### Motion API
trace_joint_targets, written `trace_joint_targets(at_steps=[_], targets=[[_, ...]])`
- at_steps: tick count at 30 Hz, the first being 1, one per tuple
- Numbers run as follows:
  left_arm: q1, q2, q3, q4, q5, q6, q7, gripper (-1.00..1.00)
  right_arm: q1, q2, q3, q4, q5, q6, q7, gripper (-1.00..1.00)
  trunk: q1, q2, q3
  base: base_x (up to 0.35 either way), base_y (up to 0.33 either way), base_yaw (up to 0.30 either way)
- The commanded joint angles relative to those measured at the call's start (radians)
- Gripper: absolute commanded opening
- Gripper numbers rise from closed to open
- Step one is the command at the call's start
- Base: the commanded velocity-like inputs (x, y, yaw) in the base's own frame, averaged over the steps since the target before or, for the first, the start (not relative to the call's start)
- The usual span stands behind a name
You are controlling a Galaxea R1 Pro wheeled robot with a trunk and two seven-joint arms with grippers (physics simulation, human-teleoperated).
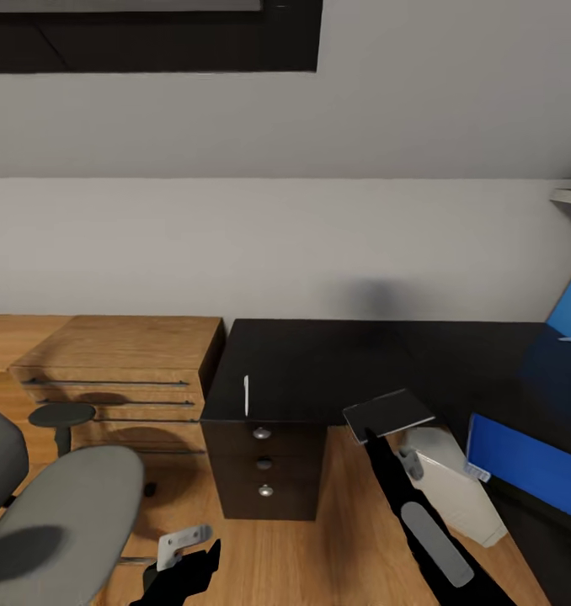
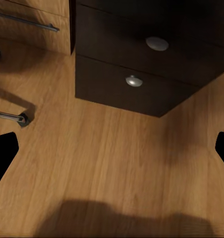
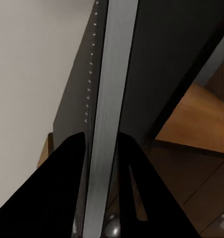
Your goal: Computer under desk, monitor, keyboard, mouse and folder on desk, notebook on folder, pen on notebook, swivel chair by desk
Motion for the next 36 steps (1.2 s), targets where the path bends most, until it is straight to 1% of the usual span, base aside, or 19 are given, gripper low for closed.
trace_joint_targets(at_steps=[1, 2, 5, 6, 7, 8, 9, 12, 14, 17, 21, 25, 31, 32, 33, 36], targets=[[0.0, 0.0, -0.001, -0.002, 0.011, 0.003, 0.01, 1.0, 0.012, -0.016, 0.005, -0.041, -0.013, -0.01, -0.028, -1.0, -0.004, 0.007, 0.002, -0.085, -0.008, 0.0], [0.0, 0.0, -0.001, -0.002, 0.011, 0.003, 0.01, 1.0, 0.018, -0.023, 0.005, -0.058, -0.013, -0.01, -0.038, -1.0, -0.008, 0.014, 0.005, -0.068, -0.006, 0.0], [0.0, 0.0, -0.001, -0.001, 0.01, 0.003, 0.01, 1.0, 0.043, -0.062, 0.004, -0.131, -0.014, -0.012, -0.065, -1.0, -0.019, 0.035, 0.015, -0.033, -0.003, 0.0], [0.0, 0.0, -0.001, -0.001, 0.01, 0.003, 0.01, 1.0, 0.047, -0.069, 0.004, -0.144, -0.014, -0.012, -0.067, -1.0, -0.023, 0.042, 0.018, -0.018, -0.002, 0.0], [0.0, -0.001, -0.002, -0.001, 0.01, 0.003, 0.011, 1.0, 0.065, -0.099, 0.003, -0.193, -0.014, -0.013, -0.074, -1.0, -0.027, 0.049, 0.021, -0.006, -0.001, 0.0], [0.0, -0.001, -0.003, -0.001, 0.01, 0.003, 0.011, 1.0, 0.07, -0.11, 0.003, -0.204, -0.014, -0.013, -0.076, -1.0, -0.031, 0.056, 0.024, -0.004, 0.0, 0.0], [0.0, -0.001, -0.003, 0.0, 0.01, 0.003, 0.011, 1.0, 0.073, -0.121, 0.002, -0.211, -0.014, -0.013, -0.077, -1.0, -0.035, 0.063, 0.027, -0.002, 0.0, 0.0], [0.0, -0.002, -0.003, 0.0, 0.01, 0.003, 0.011, 1.0, 0.076, -0.134, 0.001, -0.219, -0.015, -0.014, -0.077, -1.0, -0.046, 0.084, 0.037, -0.001, 0.0, 0.0], [0.0, -0.002, -0.003, 0.0, 0.01, 0.003, 0.011, 1.0, 0.078, -0.14, 0.0, -0.222, -0.015, -0.016, -0.078, -1.0, -0.054, 0.098, 0.043, 0.0, 0.0, 0.0], [0.0, -0.002, -0.003, 0.0, 0.01, 0.003, 0.011, 1.0, 0.078, -0.142, -0.004, -0.223, -0.014, -0.024, -0.082, -1.0, -0.065, 0.119, 0.052, 0.0, 0.0, 0.0], [0.0, -0.002, -0.003, 0.0, 0.011, 0.003, 0.011, 1.0, 0.078, -0.143, -0.014, -0.222, -0.013, -0.054, -0.088, -1.0, -0.081, 0.147, 0.065, 0.0, 0.0, -0.008], [0.0, -0.002, -0.003, 0.002, 0.011, 0.003, 0.011, 1.0, 0.078, -0.147, -0.019, -0.22, -0.013, -0.063, -0.09, -1.0, -0.096, 0.175, 0.077, 0.0, 0.0, -0.156], [0.0, 0.0, -0.004, 0.015, 0.011, 0.003, 0.005, 1.0, 0.078, -0.159, -0.021, -0.219, -0.014, -0.064, -0.089, -1.0, -0.096, 0.175, 0.077, 0.0, 0.0, -0.236], [0.0, 0.0, -0.004, 0.016, 0.011, 0.003, 0.003, 1.0, 0.078, -0.161, -0.021, -0.219, -0.018, -0.064, -0.089, -1.0, -0.096, 0.175, 0.077, 0.0, 0.0, -0.252], [0.0, 0.0, -0.003, 0.018, 0.012, 0.003, 0.002, 1.0, 0.078, -0.164, -0.021, -0.218, -0.032, -0.064, -0.089, -1.0, -0.096, 0.175, 0.077, 0.0, 0.0, -0.254], [0.0, 0.0, -0.003, 0.02, 0.012, 0.003, 0.002, 1.0, 0.078, -0.167, -0.022, -0.213, -0.087, -0.064, -0.089, -1.0, -0.096, 0.175, 0.077, 0.0, 0.0, -0.255]])
